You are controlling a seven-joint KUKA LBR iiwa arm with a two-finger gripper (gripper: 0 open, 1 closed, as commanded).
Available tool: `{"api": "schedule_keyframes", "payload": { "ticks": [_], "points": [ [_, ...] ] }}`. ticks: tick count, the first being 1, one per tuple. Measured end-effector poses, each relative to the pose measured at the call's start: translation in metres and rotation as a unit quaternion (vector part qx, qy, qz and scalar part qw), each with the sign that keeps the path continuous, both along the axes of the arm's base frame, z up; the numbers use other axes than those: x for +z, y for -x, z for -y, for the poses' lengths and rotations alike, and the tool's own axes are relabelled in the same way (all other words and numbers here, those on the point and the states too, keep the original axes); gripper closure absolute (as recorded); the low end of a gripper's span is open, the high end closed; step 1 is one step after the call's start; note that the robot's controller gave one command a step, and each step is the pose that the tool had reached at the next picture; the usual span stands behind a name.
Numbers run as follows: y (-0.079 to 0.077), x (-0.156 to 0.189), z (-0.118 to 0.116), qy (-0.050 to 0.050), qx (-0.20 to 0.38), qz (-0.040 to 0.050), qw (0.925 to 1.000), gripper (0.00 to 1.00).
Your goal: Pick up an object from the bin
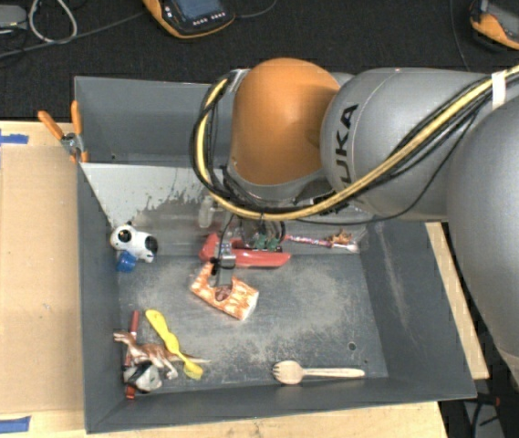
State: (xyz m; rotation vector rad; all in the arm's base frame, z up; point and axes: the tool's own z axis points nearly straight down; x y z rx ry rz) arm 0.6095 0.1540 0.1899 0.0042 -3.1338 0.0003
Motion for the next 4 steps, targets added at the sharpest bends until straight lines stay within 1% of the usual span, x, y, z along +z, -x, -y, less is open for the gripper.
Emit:
{"api": "schedule_keyframes", "payload": {
  "ticks": [1, 2, 3, 4],
  "points": [
    [-0.002, 0.004, 0.001, 0.000, -0.001, 0.0036, 1.0000, 0.00],
    [-0.007, -0.026, 0.020, -0.002, 0.108, 0.0057, 0.9942, 0.00],
    [0.008, -0.045, 0.083, -0.002, 0.207, 0.0028, 0.9783, 0.00],
    [0.002, -0.055, 0.102, -0.002, 0.265, 0.0036, 0.9643, 0.00]
  ]
}}
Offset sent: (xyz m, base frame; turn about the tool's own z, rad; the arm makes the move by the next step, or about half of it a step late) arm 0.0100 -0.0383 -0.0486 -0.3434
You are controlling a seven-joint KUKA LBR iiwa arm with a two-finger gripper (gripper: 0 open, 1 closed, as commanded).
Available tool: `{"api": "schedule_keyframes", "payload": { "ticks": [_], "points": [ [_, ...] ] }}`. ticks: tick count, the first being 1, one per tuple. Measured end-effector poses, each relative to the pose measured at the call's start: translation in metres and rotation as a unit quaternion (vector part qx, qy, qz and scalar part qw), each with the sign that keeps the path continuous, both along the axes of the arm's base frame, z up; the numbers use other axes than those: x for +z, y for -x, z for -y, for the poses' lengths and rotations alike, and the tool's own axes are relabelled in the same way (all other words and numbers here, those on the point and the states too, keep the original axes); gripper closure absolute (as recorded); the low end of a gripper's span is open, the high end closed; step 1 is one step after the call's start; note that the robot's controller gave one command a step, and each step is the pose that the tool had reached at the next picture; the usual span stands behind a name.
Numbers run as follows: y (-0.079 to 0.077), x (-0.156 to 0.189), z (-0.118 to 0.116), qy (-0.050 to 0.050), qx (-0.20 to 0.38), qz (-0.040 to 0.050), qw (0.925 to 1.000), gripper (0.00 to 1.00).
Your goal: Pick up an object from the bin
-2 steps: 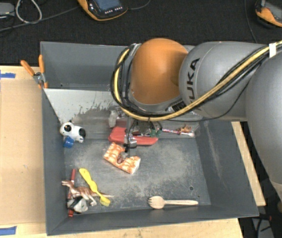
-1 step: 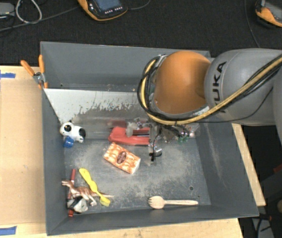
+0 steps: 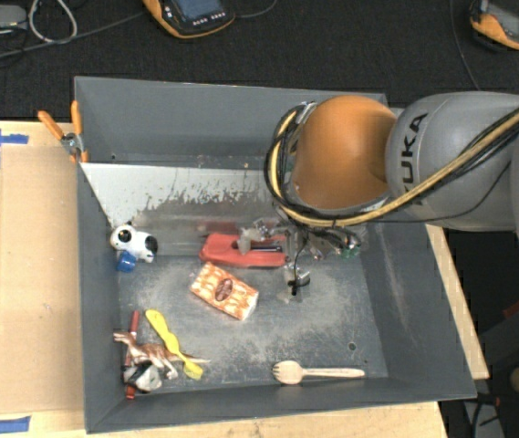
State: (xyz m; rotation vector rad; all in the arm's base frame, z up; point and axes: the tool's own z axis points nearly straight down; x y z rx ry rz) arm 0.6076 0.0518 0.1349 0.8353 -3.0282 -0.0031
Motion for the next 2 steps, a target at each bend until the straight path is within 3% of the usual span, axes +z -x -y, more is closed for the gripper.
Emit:
{"api": "schedule_keyframes", "payload": {
  "ticks": [1, 2],
  "points": [
    [-0.001, -0.013, -0.006, 0.000, 0.124, -0.0009, 0.9923, 0.00],
    [-0.004, -0.027, -0.020, -0.001, 0.043, -0.0004, 0.9991, 0.00]
  ]
}}
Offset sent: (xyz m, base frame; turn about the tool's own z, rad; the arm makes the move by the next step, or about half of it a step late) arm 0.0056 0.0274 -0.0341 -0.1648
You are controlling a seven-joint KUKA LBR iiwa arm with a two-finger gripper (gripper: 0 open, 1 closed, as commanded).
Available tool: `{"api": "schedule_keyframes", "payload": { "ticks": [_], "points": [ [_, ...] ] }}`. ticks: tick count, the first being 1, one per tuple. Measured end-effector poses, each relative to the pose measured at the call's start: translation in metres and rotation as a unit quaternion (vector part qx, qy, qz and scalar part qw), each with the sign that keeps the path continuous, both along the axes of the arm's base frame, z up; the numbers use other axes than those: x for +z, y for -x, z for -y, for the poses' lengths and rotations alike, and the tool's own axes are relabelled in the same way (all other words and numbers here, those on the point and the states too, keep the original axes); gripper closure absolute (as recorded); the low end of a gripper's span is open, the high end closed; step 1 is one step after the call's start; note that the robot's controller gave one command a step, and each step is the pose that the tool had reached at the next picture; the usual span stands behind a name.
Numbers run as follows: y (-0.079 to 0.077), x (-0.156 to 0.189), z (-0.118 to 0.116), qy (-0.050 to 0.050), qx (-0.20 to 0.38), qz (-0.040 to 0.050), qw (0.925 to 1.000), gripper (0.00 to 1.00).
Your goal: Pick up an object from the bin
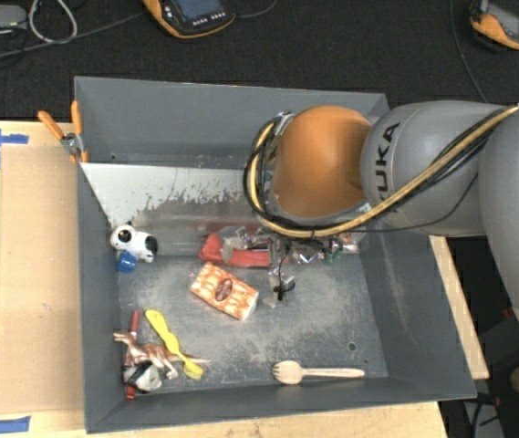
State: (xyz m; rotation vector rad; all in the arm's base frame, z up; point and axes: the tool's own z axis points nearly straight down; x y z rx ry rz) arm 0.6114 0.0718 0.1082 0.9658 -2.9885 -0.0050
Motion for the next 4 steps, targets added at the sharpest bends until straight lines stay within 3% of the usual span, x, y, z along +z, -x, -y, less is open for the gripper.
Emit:
{"api": "schedule_keyframes", "payload": {
  "ticks": [1, 2, 3, 4],
  "points": [
    [-0.001, 0.014, 0.001, -0.001, 0.011, 0.0000, 0.9999, 0.00],
    [0.001, 0.017, -0.006, -0.001, -0.086, -0.0012, 0.9963, 0.00],
    [-0.006, -0.004, -0.004, -0.001, -0.062, 0.0004, 0.9981, 0.00],
    [-0.004, -0.037, 0.005, -0.003, 0.005, 0.0015, 1.0000, 1.00]
  ]
}}
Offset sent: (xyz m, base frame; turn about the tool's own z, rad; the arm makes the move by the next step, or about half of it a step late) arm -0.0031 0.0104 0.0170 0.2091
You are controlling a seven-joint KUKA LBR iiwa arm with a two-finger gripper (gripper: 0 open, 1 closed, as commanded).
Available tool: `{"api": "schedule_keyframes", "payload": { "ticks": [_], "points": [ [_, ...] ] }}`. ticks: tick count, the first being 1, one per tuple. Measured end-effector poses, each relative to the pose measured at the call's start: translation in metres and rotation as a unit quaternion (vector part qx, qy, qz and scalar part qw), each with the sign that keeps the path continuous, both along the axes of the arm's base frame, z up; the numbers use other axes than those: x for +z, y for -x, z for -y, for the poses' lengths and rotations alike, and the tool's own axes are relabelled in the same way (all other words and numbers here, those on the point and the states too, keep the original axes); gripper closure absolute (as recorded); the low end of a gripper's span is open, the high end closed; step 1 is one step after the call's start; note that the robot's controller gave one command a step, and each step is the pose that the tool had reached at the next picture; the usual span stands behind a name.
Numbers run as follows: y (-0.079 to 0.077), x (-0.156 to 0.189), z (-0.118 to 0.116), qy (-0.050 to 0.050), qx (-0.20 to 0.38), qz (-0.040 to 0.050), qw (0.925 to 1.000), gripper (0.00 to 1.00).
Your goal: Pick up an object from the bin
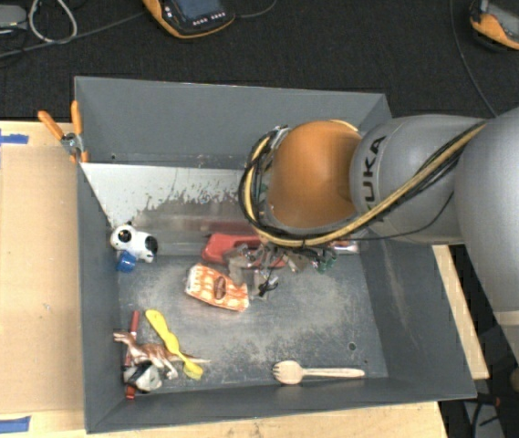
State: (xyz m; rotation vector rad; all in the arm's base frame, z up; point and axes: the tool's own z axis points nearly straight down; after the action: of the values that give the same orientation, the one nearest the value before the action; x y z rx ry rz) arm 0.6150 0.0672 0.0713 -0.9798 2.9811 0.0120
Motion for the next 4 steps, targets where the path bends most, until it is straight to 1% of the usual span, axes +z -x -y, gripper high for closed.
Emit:
{"api": "schedule_keyframes", "payload": {
  "ticks": [1, 2, 3, 4],
  "points": [
    [0.000, 0.000, 0.000, 0.000, 0.000, -0.0001, 1.0000, 1.00],
    [0.002, 0.032, -0.008, 0.000, 0.058, -0.0016, 0.9983, 1.00],
    [-0.004, 0.042, -0.024, -0.001, 0.099, 0.0022, 0.9951, 1.00],
    [-0.002, 0.035, -0.026, -0.001, 0.155, 0.0029, 0.9878, 1.00]
  ]
}}
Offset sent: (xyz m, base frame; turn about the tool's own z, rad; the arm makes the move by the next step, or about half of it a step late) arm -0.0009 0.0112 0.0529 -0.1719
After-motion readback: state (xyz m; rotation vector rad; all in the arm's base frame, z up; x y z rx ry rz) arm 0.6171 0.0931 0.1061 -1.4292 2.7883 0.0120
